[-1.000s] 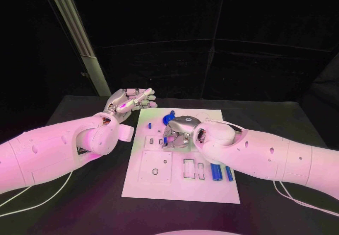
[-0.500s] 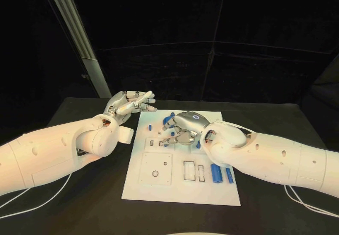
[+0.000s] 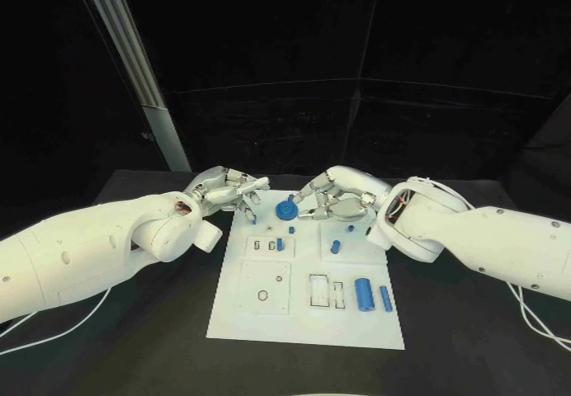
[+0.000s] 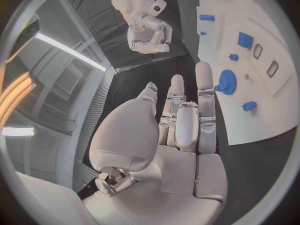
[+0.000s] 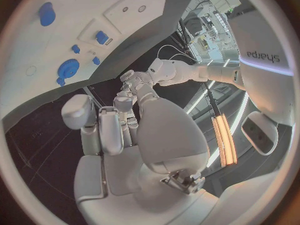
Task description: Assemble the parts on the task board
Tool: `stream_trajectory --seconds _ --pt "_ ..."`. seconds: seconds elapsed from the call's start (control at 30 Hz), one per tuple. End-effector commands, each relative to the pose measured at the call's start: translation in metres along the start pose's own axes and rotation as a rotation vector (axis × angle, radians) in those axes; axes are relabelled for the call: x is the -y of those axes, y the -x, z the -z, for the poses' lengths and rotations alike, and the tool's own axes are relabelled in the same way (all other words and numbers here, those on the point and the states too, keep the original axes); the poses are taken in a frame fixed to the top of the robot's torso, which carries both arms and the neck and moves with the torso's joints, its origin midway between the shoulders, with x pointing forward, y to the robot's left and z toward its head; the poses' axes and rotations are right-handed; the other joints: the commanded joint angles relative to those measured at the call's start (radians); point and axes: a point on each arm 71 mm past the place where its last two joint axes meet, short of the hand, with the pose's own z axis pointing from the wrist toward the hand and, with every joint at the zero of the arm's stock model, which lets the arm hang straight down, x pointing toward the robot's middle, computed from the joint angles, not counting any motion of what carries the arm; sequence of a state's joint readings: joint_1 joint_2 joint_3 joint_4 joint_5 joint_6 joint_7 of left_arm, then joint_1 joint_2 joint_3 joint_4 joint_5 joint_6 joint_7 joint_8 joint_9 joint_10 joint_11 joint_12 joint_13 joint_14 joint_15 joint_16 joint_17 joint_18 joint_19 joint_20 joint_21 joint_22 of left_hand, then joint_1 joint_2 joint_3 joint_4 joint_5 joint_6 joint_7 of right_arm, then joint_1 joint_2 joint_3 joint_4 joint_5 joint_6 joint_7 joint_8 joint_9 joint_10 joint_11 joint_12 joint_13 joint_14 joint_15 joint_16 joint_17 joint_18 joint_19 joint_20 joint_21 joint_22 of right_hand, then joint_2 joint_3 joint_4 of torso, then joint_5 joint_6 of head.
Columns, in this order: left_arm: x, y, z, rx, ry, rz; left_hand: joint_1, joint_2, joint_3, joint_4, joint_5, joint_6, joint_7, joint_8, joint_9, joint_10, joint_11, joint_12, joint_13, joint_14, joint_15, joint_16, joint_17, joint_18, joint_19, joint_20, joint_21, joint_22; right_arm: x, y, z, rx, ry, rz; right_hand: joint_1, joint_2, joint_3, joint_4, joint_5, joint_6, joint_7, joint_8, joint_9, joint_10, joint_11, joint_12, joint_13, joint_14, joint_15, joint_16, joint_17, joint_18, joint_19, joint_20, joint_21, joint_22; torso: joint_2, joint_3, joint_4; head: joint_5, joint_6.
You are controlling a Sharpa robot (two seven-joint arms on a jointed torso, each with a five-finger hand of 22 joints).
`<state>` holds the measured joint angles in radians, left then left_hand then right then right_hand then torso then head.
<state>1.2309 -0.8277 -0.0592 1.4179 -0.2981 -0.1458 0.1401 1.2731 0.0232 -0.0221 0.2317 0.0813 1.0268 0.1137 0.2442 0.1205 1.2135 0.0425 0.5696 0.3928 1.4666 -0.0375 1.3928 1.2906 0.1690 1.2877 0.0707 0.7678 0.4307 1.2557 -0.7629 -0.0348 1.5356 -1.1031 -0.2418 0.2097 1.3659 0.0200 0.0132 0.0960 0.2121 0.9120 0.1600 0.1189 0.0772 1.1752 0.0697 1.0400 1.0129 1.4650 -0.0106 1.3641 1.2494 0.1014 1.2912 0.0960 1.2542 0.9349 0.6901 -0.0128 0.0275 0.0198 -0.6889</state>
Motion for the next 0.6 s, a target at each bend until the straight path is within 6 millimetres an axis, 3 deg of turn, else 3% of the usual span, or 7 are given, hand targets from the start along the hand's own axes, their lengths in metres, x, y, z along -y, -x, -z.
stream_trajectory --seconds 0.03,0.13,0.17,0.27,0.33,0.43,0.6 --pt "-0.011 -0.009 -0.001 -0.193 0.284 -0.197 -0.020 0.024 -0.010 0.017 0.000 -0.011 0.002 0.027 0.014 -0.037 -0.003 0.075 0.063 0.070 0.004 0.064 0.141 -0.031 0.050 -0.003 0.171 0.212 0.005 0.014 0.004 -0.029 -0.044 -0.217 0.010 0.006 -0.001 -0.010 -0.009 -0.010 0.002 0.005 0.000 -0.031 0.001 -0.044 -0.045 0.010 0.001 -0.052 -0.064 0.029 -0.035 -0.001 -0.051 -0.079 -0.020 0.0053 -0.0025 0.006 -0.003" --pt "-0.009 -0.008 -0.006 -0.230 0.395 -0.400 -0.152 0.065 -0.078 0.059 -0.013 -0.024 -0.006 0.096 0.049 -0.086 -0.010 0.205 0.163 0.048 0.000 0.036 0.111 -0.023 0.000 -0.001 0.185 0.207 0.022 0.045 0.009 0.071 -0.112 -0.223 0.011 0.006 -0.006 -0.017 -0.006 -0.014 0.001 0.012 0.000 -0.112 0.001 -0.181 -0.181 -0.037 -0.001 -0.203 -0.229 0.061 -0.117 -0.002 -0.197 -0.286 -0.032 0.0094 -0.0048 0.019 -0.010" --pt "-0.009 -0.008 -0.007 -0.232 0.411 -0.436 -0.158 0.059 -0.089 0.061 -0.027 -0.023 -0.007 0.106 0.054 -0.090 -0.012 0.218 0.173 0.048 0.002 0.035 0.110 -0.022 -0.004 -0.002 0.187 0.208 0.025 0.050 0.010 0.089 -0.123 -0.226 0.012 0.005 -0.007 -0.019 -0.004 -0.014 0.001 0.014 0.000 -0.128 0.000 -0.211 -0.212 -0.048 -0.001 -0.241 -0.268 0.067 -0.134 -0.002 -0.232 -0.333 -0.036 0.0099 -0.0047 0.018 -0.012" --pt "-0.004 -0.009 -0.013 -0.245 0.483 -0.586 -0.206 0.069 -0.152 0.061 -0.031 -0.002 -0.036 0.192 0.107 -0.021 -0.030 0.421 0.380 0.083 -0.021 0.118 0.207 -0.046 0.048 -0.014 0.333 0.397 0.042 0.069 0.017 0.160 -0.193 -0.263 0.018 0.008 -0.003 -0.025 -0.002 -0.016 0.000 0.021 0.001 -0.144 -0.001 -0.273 -0.270 -0.096 -0.001 -0.418 -0.438 0.085 -0.178 -0.003 -0.352 -0.472 -0.041 0.0094 -0.0058 0.020 -0.014" --pt "-0.003 -0.010 -0.016 -0.256 0.521 -0.647 -0.206 0.074 -0.171 0.059 -0.034 -0.004 -0.042 0.223 0.130 0.009 -0.043 0.488 0.457 0.094 -0.028 0.149 0.244 -0.058 0.075 -0.024 0.397 0.484 0.050 0.076 0.019 0.185 -0.223 -0.279 0.019 0.007 0.000 -0.026 -0.005 -0.014 -0.003 0.028 0.001 -0.124 -0.003 -0.347 -0.335 -0.106 -0.003 -0.554 -0.549 0.086 -0.160 -0.005 -0.410 -0.512 -0.045 0.0105 -0.0072 0.023 -0.019" --pt "-0.001 -0.012 -0.022 -0.268 0.578 -0.733 -0.201 0.083 -0.200 0.060 -0.034 -0.017 -0.051 0.269 0.168 0.033 -0.051 0.551 0.530 0.103 -0.034 0.174 0.276 -0.071 0.095 -0.032 0.461 0.573 0.058 0.083 0.021 0.211 -0.250 -0.292 0.019 0.009 0.003 -0.026 -0.005 -0.013 -0.004 0.030 0.000 -0.096 -0.005 -0.392 -0.375 -0.096 -0.004 -0.621 -0.591 0.085 -0.139 -0.007 -0.447 -0.538 -0.051 0.0141 -0.0098 0.026 -0.026" --pt "0.002 -0.019 -0.031 -0.280 0.636 -0.820 -0.191 0.092 -0.232 0.059 -0.034 -0.044 -0.054 0.311 0.207 0.034 -0.054 0.577 0.562 0.104 -0.037 0.178 0.280 -0.079 0.107 -0.037 0.506 0.635 0.063 0.087 0.020 0.230 -0.262 -0.299 0.018 0.004 0.001 -0.029 -0.006 -0.015 -0.003 0.030 -0.002 -0.083 -0.006 -0.415 -0.396 -0.085 -0.005 -0.653 -0.601 0.084 -0.122 -0.007 -0.473 -0.556 -0.055 0.0185 -0.0105 0.029 -0.027"
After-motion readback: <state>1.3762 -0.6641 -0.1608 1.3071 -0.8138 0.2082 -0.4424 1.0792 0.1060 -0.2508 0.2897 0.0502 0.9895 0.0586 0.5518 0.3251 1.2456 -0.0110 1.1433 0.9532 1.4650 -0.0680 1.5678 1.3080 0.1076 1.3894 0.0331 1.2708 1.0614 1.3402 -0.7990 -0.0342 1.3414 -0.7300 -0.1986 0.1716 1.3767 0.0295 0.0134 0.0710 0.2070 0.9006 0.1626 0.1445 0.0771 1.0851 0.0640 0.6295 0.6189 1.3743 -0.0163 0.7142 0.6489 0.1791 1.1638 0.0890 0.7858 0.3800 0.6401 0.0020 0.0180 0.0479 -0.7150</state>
